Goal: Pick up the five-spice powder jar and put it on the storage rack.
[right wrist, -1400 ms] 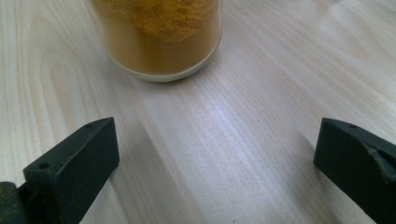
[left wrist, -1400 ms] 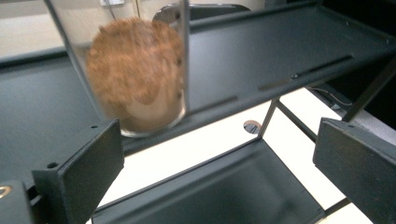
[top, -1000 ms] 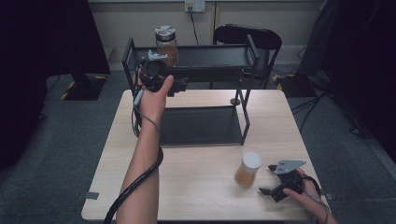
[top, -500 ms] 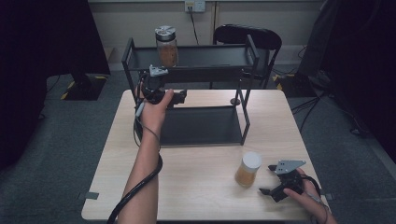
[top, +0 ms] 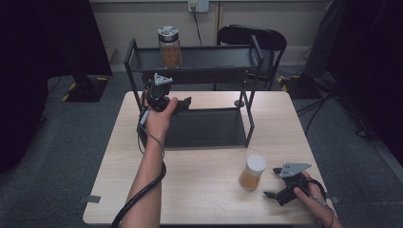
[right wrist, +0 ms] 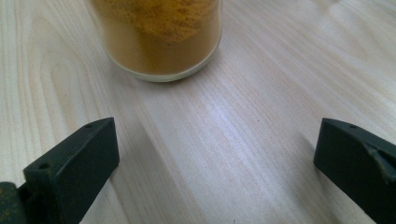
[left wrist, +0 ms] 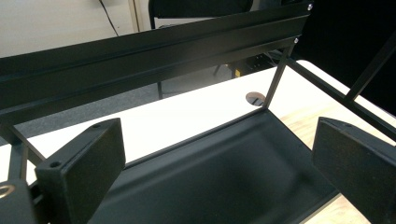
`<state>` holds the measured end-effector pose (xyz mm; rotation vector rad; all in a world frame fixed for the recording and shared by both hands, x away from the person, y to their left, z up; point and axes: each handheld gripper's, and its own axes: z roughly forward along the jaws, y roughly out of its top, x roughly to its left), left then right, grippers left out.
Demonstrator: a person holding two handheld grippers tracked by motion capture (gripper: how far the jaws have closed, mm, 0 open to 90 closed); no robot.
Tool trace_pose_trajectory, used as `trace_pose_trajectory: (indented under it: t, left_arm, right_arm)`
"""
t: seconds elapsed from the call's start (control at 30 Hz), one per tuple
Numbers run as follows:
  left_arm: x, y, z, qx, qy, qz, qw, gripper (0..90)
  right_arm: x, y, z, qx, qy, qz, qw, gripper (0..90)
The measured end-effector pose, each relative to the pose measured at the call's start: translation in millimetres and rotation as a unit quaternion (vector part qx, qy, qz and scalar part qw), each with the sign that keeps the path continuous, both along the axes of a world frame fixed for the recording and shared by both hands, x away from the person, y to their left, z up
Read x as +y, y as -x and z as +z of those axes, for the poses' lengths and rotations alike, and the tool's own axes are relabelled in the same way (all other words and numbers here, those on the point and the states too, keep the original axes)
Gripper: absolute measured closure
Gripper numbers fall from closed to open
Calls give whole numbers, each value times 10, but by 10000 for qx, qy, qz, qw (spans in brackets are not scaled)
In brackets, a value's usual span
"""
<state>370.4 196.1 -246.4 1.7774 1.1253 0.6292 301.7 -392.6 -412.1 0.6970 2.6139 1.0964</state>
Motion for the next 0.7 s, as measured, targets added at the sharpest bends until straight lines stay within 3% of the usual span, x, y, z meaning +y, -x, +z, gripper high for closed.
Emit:
trace_pose_trajectory:
  t: [0.37, 0.7]
  left_arm:
    - [7, 36, -127, -128, 33, -81, 9999, 25]
    - [64, 83, -260, -63, 119, -72, 9999, 25]
  right_arm:
    - [0, 1, -1, -2, -2, -2, 10000, 0]
    - [0, 1, -2, -3, -3, 0, 10000, 0]
